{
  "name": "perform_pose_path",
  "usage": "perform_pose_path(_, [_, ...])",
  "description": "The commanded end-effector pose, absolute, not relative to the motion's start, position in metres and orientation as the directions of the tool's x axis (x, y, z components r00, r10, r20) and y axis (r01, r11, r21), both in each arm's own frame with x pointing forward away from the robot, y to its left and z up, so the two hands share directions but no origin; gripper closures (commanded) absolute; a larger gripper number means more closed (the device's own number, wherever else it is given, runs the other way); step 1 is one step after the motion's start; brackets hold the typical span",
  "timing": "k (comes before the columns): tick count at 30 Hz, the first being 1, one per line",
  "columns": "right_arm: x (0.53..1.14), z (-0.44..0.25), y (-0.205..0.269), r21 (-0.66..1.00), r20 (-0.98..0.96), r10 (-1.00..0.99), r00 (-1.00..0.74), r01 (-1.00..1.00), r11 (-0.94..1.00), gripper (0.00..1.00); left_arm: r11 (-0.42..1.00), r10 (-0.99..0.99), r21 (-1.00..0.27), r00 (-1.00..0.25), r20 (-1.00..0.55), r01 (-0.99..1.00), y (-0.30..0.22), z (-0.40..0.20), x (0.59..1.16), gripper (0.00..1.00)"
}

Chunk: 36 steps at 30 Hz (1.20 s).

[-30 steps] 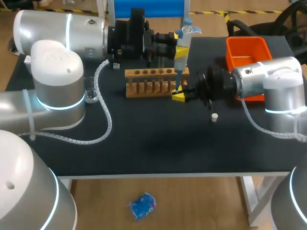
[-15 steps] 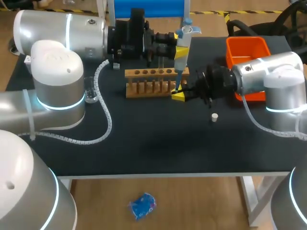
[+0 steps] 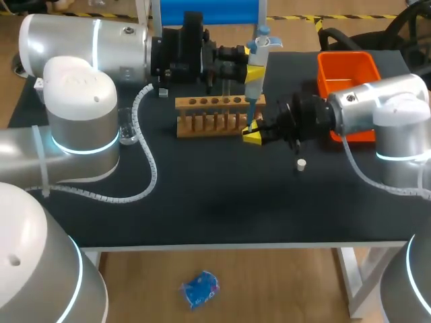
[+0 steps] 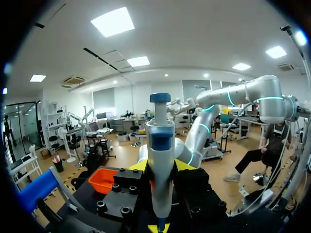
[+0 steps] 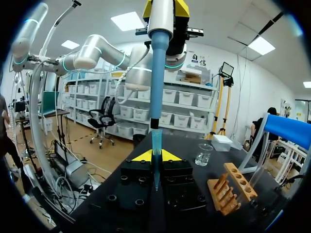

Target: Invert the test tube, pick up the pipette, mount the tip to pipette, aspirate from beaker and dispense into the tube, eject the tip, return the pipette, and cap with the stopper.

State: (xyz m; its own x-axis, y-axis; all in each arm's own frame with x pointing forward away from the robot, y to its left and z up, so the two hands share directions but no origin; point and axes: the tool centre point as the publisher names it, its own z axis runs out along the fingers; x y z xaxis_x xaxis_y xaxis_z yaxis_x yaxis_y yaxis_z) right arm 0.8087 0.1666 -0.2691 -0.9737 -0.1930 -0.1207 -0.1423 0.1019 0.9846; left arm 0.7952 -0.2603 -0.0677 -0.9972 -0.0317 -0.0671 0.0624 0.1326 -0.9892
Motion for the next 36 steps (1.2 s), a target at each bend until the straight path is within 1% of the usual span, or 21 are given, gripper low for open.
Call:
perform_pose_path(1, [0.8061, -0.2687, 0.1668, 0.984, -0.12, -0.191, -0.974, -0.142, 0.105, 1.0, 0.131, -0.032, -0.989, -0.997, -0.069, 0.064, -0.2607, -0.0679, 0.7951, 1.0])
perform_pose_path(36, [0.8088, -0.2656, 0.1699, 0.981, -0.12, -0.211, -0.97, -0.149, 0.127, 1.0, 0.131, -0.032, -0.989, -0.997, -0.069, 0.064, -0.2607, -0.0679, 0.7951, 1.0])
